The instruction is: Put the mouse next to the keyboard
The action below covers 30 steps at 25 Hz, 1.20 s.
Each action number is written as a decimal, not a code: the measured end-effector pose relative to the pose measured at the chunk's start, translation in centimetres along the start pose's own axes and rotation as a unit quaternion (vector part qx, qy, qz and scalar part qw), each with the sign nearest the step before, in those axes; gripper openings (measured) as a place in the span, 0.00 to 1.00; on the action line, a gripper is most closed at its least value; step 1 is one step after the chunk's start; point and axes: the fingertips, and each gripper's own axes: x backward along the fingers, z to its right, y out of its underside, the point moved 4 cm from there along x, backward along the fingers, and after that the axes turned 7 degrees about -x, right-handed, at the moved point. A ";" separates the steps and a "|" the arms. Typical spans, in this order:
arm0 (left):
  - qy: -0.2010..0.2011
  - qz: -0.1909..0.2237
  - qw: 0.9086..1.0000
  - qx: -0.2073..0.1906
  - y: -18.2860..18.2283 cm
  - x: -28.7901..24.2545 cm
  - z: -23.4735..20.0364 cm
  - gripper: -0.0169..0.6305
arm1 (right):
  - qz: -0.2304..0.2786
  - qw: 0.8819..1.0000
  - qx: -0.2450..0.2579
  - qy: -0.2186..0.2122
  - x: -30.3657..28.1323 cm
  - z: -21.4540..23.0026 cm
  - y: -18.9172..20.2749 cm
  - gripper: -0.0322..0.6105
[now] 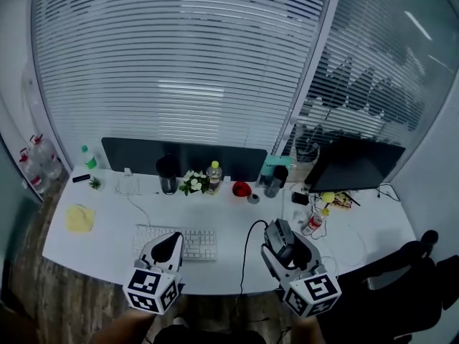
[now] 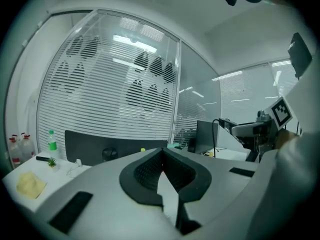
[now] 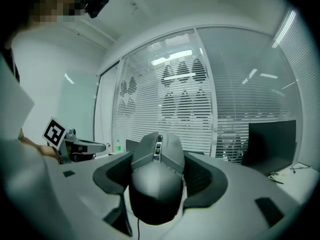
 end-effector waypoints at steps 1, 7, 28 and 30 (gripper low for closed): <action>0.004 -0.002 1.000 0.001 0.0 -0.2 -0.6 0.07 | -0.002 1.000 -0.001 0.001 -0.8 -0.2 0.0 0.51; 0.002 -0.014 1.000 0.004 0.6 -2.1 -2.1 0.07 | -0.031 0.999 0.001 -0.005 -5.6 1.0 1.8 0.51; -0.101 -0.076 0.992 0.007 5.6 -9.7 -0.2 0.07 | -0.159 0.984 -0.020 -0.075 -20.5 12.8 15.7 0.51; -0.111 -0.085 0.990 0.007 6.3 -10.1 -0.2 0.07 | -0.175 0.982 -0.021 -0.074 -21.4 13.4 17.3 0.51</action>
